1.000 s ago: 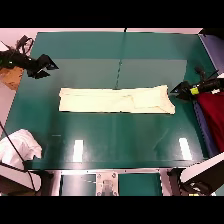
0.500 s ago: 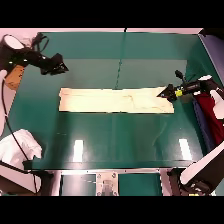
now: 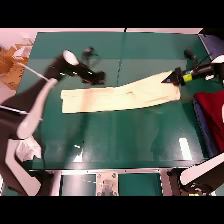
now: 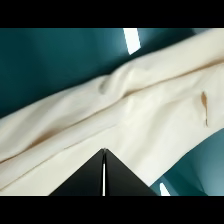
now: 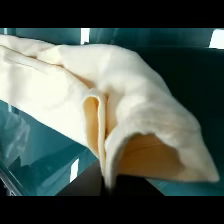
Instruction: Fold the shirts.
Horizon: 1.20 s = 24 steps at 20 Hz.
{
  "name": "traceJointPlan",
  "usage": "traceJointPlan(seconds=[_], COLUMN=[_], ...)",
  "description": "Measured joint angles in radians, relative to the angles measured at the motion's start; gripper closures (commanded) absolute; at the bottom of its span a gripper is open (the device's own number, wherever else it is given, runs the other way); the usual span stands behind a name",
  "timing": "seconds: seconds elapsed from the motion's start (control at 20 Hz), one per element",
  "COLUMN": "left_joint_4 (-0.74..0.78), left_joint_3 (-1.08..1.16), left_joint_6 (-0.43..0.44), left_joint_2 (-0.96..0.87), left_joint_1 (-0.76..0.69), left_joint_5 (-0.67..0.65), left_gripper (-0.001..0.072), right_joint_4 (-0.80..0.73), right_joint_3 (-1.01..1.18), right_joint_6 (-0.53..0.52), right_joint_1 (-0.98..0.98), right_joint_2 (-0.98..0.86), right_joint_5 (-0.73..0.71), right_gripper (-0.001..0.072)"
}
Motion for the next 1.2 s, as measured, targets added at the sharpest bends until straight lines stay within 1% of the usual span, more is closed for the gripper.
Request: traceJointPlan(seconds=[0.2,0.3,0.45,0.55,0.7,0.8,0.9,1.05,1.2], left_joint_4=[-0.076,-0.131,-0.200,-0.212,-0.206,-0.136,-0.014,0.235,0.387], left_joint_3=[0.004,0.016,0.044,0.069,0.154,0.241,0.298,0.335,0.349], left_joint_6=[0.005,0.006,0.006,0.007,0.021,0.027,0.032,0.033,0.036], left_joint_2=[-0.116,-0.163,-0.208,-0.218,-0.203,-0.180,-0.129,-0.035,0.045], left_joint_1=[-0.152,-0.196,-0.228,-0.229,-0.187,-0.134,-0.075,0.020,0.110], left_joint_5=[0.174,0.222,0.246,0.222,0.102,-0.045,-0.194,-0.388,-0.518], left_gripper=[0.0684,0.0684,0.0683,0.0684,0.0685,0.0685,0.0684,0.0684,0.0684], right_joint_4=[0.001,0.003,-0.001,-0.016,-0.028,-0.034,-0.034,-0.038,-0.037], right_joint_3=[0.019,0.023,0.025,0.025,0.025,0.025,0.025,0.023,0.008], right_joint_6=[0.079,0.109,0.135,0.145,0.169,0.189,0.212,0.265,0.343], right_joint_1=[0.026,0.040,0.057,0.063,0.071,0.090,0.127,0.232,0.399], right_joint_2=[0.128,0.175,0.213,0.224,0.233,0.235,0.237,0.237,0.233], right_joint_5=[0.055,0.074,0.085,0.090,0.091,0.093,0.093,0.051,-0.081], right_gripper=[0.0699,0.0698,0.0699,0.0699,0.0699,0.0699,0.0699,0.0698,0.0698])
